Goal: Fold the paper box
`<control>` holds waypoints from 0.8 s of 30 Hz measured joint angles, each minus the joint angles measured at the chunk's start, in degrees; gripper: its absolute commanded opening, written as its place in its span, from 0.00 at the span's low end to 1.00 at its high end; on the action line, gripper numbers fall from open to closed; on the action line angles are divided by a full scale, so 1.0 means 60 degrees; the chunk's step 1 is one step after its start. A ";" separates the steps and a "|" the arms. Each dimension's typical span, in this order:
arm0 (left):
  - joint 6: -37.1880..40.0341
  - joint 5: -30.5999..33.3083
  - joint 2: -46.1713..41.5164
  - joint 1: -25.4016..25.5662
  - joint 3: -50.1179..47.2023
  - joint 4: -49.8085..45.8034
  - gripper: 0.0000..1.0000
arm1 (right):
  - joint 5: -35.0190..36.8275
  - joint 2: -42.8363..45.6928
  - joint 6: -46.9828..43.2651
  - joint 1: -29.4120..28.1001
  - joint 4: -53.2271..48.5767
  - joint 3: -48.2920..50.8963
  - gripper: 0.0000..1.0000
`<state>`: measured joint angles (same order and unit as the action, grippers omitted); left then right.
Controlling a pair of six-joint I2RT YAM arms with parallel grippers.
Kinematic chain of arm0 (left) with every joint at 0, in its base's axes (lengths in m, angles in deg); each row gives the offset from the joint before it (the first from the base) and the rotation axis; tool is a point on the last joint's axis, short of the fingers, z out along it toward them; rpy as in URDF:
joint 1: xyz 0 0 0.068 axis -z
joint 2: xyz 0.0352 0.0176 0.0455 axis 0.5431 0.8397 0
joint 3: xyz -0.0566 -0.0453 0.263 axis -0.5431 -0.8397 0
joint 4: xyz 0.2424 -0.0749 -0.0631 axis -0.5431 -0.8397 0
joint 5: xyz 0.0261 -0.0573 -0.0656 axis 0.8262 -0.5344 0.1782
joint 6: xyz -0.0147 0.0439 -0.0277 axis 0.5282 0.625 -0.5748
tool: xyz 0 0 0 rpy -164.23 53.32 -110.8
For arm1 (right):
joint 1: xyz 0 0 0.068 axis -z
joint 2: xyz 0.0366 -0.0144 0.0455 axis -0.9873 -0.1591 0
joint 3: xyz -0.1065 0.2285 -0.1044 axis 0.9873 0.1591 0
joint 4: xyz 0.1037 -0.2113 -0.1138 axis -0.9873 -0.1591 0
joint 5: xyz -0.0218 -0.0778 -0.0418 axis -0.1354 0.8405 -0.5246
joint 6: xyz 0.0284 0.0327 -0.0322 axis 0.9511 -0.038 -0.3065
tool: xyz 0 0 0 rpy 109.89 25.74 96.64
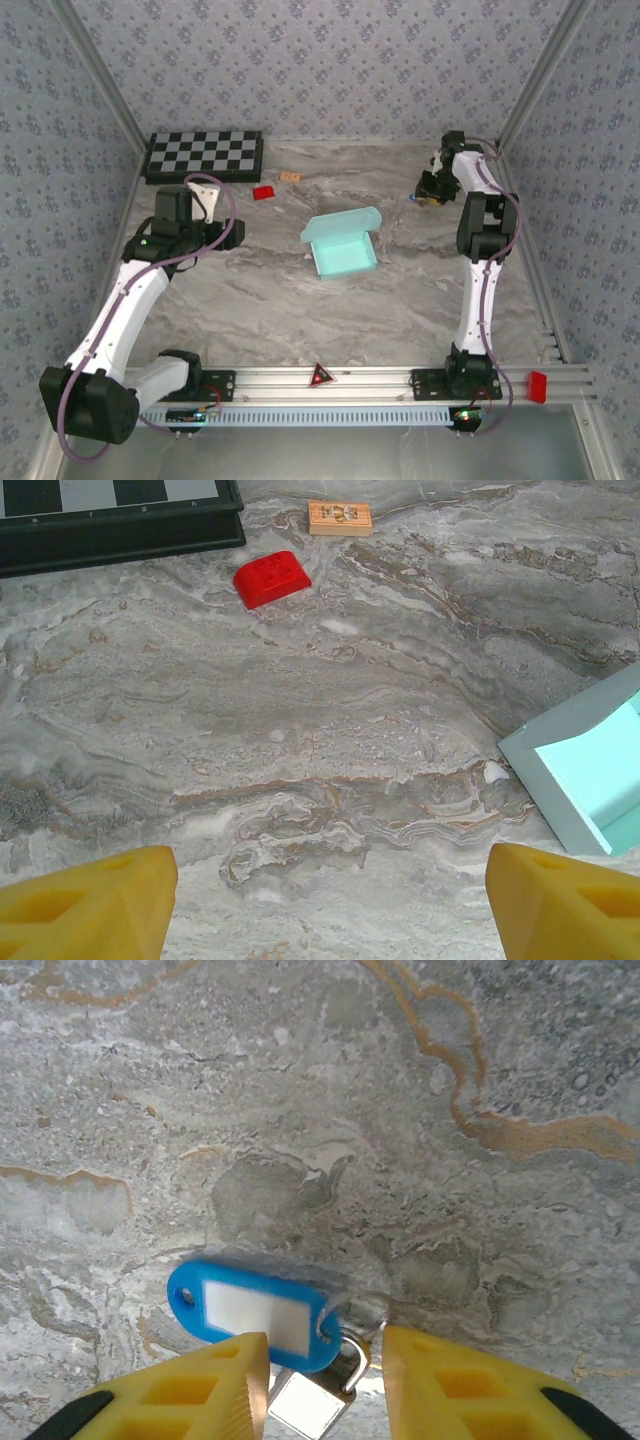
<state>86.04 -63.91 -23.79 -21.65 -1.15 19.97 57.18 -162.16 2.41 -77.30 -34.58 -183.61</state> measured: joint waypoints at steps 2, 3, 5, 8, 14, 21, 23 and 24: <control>0.0000 0.0000 0.0000 0.0000 0.0000 0.0000 0.81 | 0.0058 0.0000 -0.0066 0.0000 -0.0025 -0.0011 0.27; 0.0000 0.0004 0.0000 0.0000 0.0000 0.0000 0.81 | 0.0055 -0.0004 -0.0098 0.0000 -0.0040 -0.0015 0.26; 0.0000 0.0000 0.0000 0.0000 0.0000 0.0000 0.81 | 0.0047 -0.0004 -0.0142 -0.0018 -0.0047 -0.0015 0.23; 0.0000 0.0000 0.0000 0.0000 0.0000 0.0000 0.81 | 0.0047 -0.0004 -0.0251 -0.0055 -0.0066 -0.0015 0.18; 0.0000 0.0000 0.0004 0.0000 0.0000 -0.0004 0.81 | -0.0007 0.0331 -0.0419 -0.0055 0.0168 0.0506 0.11; 0.0000 -0.0033 0.0007 0.0000 0.0000 0.0000 0.81 | -0.0018 0.1129 -0.0576 -0.0055 0.0412 0.1891 0.04; 0.0000 -0.0033 0.0011 0.0000 0.0000 0.0000 0.81 | -0.0025 0.1300 -0.0612 -0.0051 0.0470 0.2211 0.02; 0.0000 -0.0033 0.0011 0.0000 0.0000 0.0000 0.81 | -0.0018 0.1406 -0.0616 -0.0051 0.0499 0.2353 0.01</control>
<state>86.04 -64.10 -23.73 -21.65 -1.15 19.97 57.07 -153.72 -1.28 -77.60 -31.58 -169.49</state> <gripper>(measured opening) 0.807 0.058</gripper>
